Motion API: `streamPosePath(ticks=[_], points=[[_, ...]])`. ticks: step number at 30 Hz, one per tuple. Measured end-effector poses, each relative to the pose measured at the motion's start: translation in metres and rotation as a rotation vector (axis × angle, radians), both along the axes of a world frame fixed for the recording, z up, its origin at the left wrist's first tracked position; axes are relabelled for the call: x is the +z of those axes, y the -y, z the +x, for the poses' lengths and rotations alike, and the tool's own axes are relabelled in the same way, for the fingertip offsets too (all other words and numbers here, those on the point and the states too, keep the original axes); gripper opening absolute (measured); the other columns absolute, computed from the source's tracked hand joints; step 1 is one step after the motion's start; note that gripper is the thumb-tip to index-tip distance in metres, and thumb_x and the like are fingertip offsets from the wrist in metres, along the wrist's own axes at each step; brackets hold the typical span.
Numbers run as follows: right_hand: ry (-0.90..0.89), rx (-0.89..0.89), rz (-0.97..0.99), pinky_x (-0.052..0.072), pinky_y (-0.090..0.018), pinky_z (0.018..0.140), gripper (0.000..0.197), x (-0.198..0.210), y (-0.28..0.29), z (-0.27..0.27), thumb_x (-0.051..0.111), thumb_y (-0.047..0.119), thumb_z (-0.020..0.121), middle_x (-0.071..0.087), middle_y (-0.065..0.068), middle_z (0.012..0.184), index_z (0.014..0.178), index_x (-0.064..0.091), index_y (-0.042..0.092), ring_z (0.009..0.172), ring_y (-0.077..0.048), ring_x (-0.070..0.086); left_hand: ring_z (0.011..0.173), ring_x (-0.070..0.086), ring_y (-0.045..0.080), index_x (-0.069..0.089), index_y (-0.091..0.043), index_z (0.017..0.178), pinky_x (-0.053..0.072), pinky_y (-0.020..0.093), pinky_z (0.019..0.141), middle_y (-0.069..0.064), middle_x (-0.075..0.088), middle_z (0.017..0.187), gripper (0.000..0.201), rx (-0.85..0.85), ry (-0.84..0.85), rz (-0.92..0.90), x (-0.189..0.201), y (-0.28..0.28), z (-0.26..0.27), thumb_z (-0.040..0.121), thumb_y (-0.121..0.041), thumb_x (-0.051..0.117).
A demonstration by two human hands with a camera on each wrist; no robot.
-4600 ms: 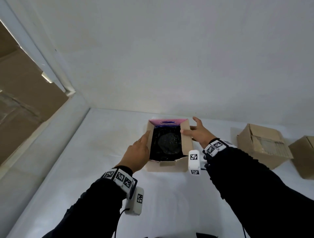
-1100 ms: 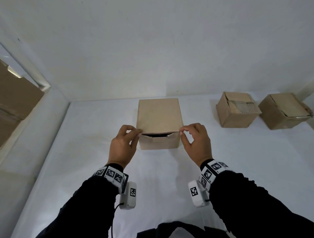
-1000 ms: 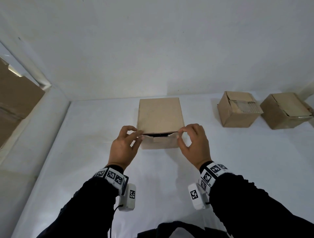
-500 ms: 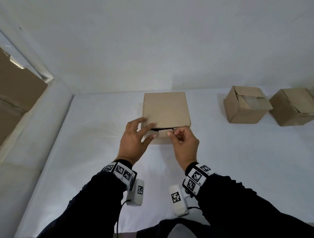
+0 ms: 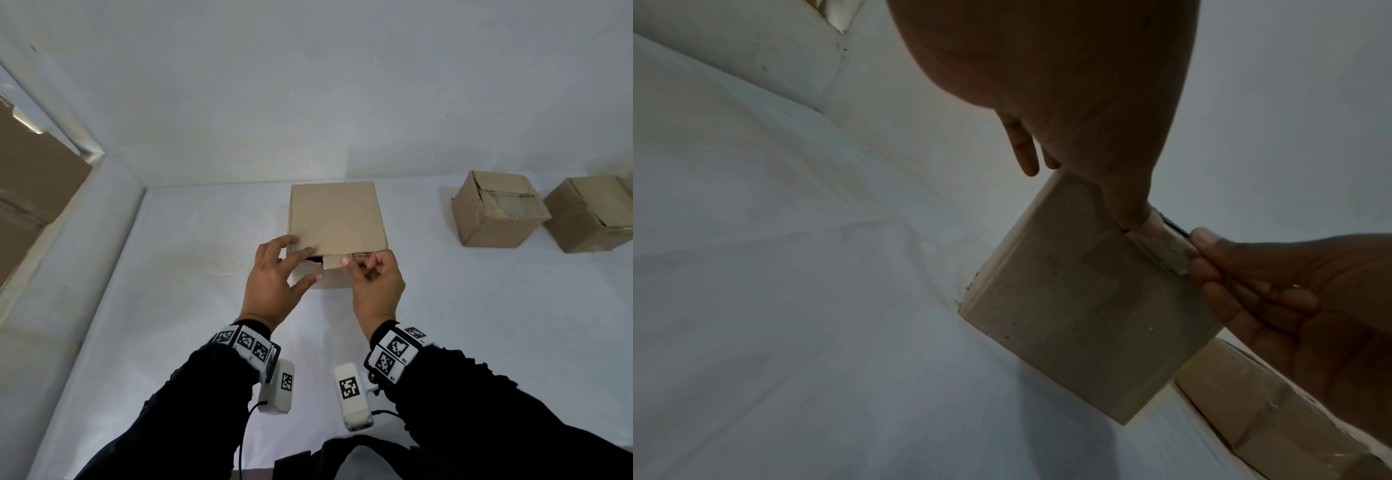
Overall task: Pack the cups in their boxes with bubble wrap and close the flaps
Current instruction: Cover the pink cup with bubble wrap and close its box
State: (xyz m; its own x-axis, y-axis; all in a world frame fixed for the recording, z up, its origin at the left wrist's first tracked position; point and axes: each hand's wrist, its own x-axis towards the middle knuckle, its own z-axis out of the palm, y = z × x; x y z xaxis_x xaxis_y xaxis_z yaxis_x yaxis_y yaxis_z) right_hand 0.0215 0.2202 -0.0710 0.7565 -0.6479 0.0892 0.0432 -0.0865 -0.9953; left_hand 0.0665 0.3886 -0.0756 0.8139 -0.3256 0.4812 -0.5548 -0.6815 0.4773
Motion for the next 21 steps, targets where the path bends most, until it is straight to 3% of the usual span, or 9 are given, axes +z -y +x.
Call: streamPosePath(ticks=[3,6,9,15,19,21], points=[[0.006,-0.042,0.036,0.049,-0.015,0.069,0.041,0.002,-0.002,0.000,0.081,0.011,0.076,0.068,-0.002,0.072,0.068,0.041,0.017,0.073,-0.013,0.067,0.110,0.048,0.022,0.068,-0.028,0.118,0.053,0.033,0.080,0.000,0.053,0.125,0.045,0.011,-0.006,-0.002,0.001,0.003,-0.002,0.080,-0.053,0.069],[-0.010,-0.076,0.052,0.047,-0.013,0.068,0.041,0.002,-0.005,0.002,0.081,0.011,0.076,0.068,-0.004,0.071,0.067,0.042,0.018,0.071,-0.015,0.065,0.111,0.048,0.023,0.070,-0.027,0.114,0.053,0.034,0.078,0.001,0.055,0.123,0.047,0.049,0.006,0.002,0.001,0.007,-0.003,0.077,-0.056,0.071],[-0.019,-0.053,0.089,0.049,-0.017,0.068,0.035,0.001,-0.004,0.004,0.080,0.011,0.077,0.070,-0.006,0.077,0.069,0.047,0.017,0.070,-0.015,0.062,0.115,0.046,0.025,0.070,-0.022,0.105,0.052,0.035,0.082,0.003,0.054,0.121,0.047,0.077,0.017,0.001,0.001,0.014,0.000,0.074,-0.058,0.073],[-0.005,0.015,0.186,0.050,-0.021,0.079,0.030,-0.003,0.004,0.001,0.072,-0.005,0.079,0.072,-0.004,0.091,0.077,0.049,0.013,0.088,-0.013,0.068,0.110,0.048,0.026,0.069,-0.022,0.099,0.051,0.032,0.069,-0.001,0.054,0.119,0.042,0.122,-0.051,-0.048,0.002,0.024,0.002,0.072,-0.052,0.078],[-0.070,-0.025,0.012,0.042,-0.018,0.066,0.032,-0.012,0.003,0.006,0.076,0.011,0.079,0.070,0.002,0.089,0.074,0.045,0.022,0.089,-0.016,0.064,0.107,0.048,0.025,0.070,-0.023,0.098,0.048,0.030,0.069,-0.001,0.054,0.115,0.039,0.146,-0.065,-0.050,0.000,0.027,0.004,0.072,-0.049,0.080],[-0.092,-0.011,-0.088,0.038,-0.021,0.067,0.032,-0.012,0.006,0.007,0.077,0.019,0.079,0.066,0.006,0.087,0.076,0.046,0.026,0.091,-0.019,0.059,0.104,0.048,0.026,0.070,-0.022,0.096,0.046,0.029,0.070,-0.001,0.054,0.110,0.034,0.156,-0.056,-0.048,0.000,0.029,0.006,0.073,-0.047,0.080]])
